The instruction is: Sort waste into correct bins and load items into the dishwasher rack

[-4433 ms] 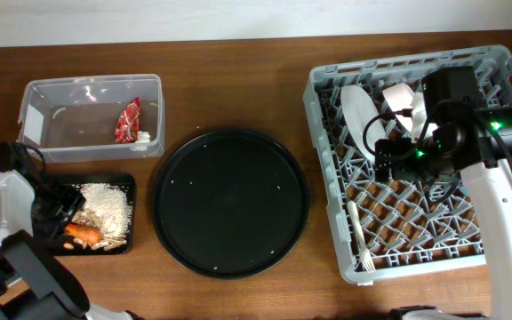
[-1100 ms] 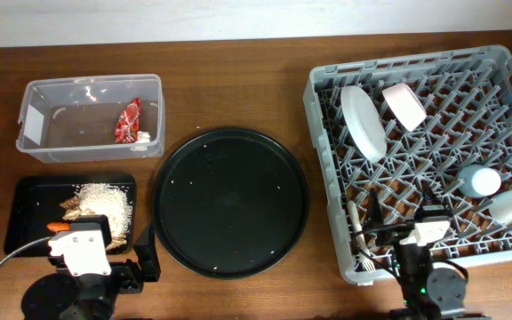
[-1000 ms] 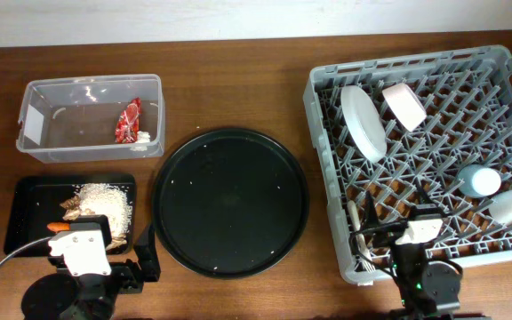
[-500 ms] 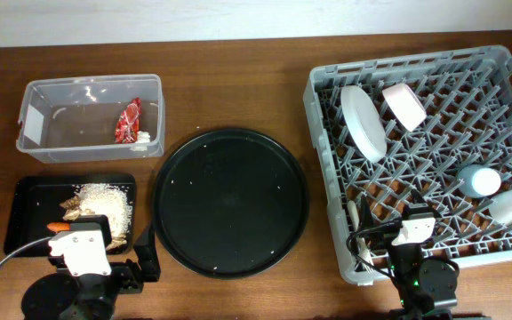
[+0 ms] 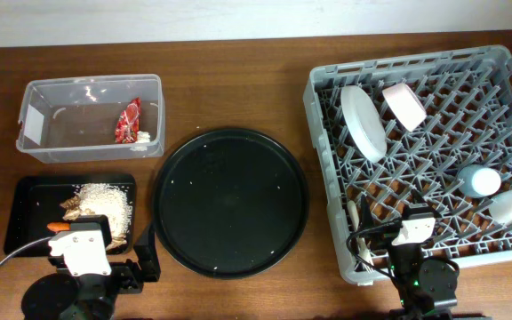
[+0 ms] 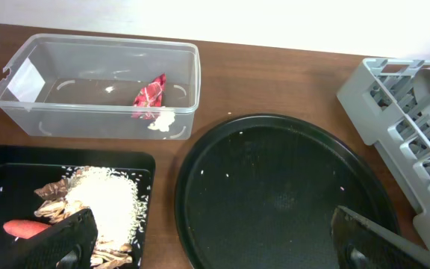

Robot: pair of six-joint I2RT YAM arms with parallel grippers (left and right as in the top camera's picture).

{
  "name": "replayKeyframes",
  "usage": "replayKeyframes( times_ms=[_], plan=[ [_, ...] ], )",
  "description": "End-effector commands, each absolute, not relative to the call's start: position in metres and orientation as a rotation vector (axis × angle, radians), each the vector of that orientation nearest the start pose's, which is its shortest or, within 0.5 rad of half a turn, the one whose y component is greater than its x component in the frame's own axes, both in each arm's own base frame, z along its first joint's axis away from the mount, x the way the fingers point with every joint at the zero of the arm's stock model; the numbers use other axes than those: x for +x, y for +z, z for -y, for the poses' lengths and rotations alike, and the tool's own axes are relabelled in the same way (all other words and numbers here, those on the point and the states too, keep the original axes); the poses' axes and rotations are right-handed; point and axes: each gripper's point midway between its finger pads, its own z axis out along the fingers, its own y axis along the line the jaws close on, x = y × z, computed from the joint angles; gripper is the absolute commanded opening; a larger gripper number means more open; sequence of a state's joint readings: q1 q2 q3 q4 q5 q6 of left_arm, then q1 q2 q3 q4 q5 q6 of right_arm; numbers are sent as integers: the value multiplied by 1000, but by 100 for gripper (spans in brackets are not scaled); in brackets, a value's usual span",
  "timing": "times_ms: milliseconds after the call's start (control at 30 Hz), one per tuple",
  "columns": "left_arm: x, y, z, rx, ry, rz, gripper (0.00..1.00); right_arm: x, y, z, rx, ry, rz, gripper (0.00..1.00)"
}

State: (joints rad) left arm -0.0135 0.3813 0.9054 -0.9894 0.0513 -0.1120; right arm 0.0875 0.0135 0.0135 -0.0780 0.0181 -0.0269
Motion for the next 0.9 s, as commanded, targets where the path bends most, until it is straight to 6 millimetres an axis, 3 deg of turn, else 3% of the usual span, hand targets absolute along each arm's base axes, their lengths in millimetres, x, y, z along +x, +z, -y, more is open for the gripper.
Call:
replayKeyframes(
  times_ms=[0, 100, 300, 600, 733, 867],
  plan=[
    [176, 275, -7, -103, -5, -2032, 99, 245, 155, -19, -87, 35, -1649, 99],
    [176, 274, -8, -107, 2, -2035, 99, 245, 155, -19, -87, 35, -1649, 99],
    [177, 242, -11, -118, 23, -2052, 99, 245, 155, -19, -87, 35, -1649, 99],
    [216, 194, -6, -96, -25, -1764, 99, 245, 155, -19, -87, 35, -1649, 99],
    [237, 193, -5, -92, -34, -1616, 99, 245, 155, -19, -87, 35, -1649, 99],
    [246, 197, -4, -86, -43, -1483, 99, 245, 155, -19, -87, 35, -1649, 99]
  ],
)
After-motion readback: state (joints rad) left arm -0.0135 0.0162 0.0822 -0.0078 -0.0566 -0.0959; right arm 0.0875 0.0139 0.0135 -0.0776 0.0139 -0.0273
